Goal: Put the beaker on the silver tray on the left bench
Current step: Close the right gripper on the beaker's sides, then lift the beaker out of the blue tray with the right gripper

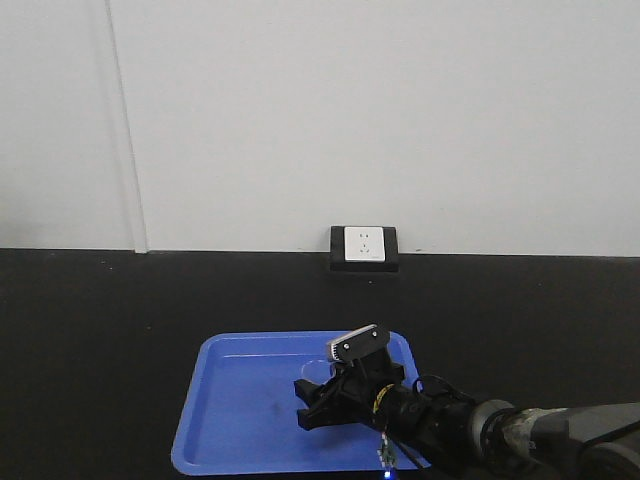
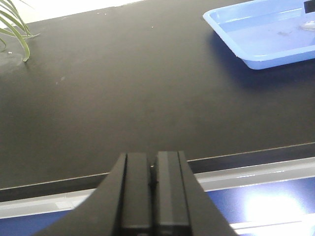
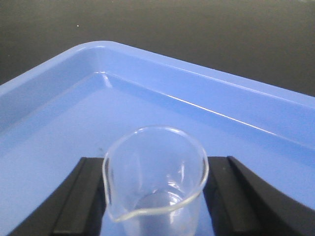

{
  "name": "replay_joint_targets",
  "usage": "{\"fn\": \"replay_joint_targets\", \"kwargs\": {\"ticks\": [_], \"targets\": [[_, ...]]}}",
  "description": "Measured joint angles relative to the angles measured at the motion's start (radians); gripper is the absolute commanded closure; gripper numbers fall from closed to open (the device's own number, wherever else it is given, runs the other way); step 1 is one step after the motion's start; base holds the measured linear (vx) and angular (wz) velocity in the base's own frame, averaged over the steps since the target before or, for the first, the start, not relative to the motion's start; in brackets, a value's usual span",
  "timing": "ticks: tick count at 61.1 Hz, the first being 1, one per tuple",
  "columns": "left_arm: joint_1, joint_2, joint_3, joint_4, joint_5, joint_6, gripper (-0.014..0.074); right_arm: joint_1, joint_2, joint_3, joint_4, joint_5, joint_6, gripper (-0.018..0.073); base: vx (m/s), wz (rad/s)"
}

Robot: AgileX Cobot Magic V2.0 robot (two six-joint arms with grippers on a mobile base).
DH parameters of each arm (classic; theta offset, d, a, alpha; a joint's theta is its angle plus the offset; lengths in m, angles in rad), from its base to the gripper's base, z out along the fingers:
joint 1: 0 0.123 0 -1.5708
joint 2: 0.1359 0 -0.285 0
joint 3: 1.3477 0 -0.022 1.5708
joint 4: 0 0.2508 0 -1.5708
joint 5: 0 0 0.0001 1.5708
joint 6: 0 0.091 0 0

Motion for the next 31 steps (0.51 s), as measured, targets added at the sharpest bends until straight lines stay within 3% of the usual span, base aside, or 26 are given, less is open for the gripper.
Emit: {"fn": "replay_joint_targets", "kwargs": {"ticks": [27,31], "targets": [[0.0,0.0,0.0,0.0,0.0,0.0,0.0595,0.0,0.0,-0.002,0.0,0.008,0.04,0.0555,0.0,0.0],[0.0,0.0,0.0,0.0,0.0,0.0,0.0595,0.0,0.0,-0.002,0.0,0.009,0.041,0.0576,0.0,0.0]]}}
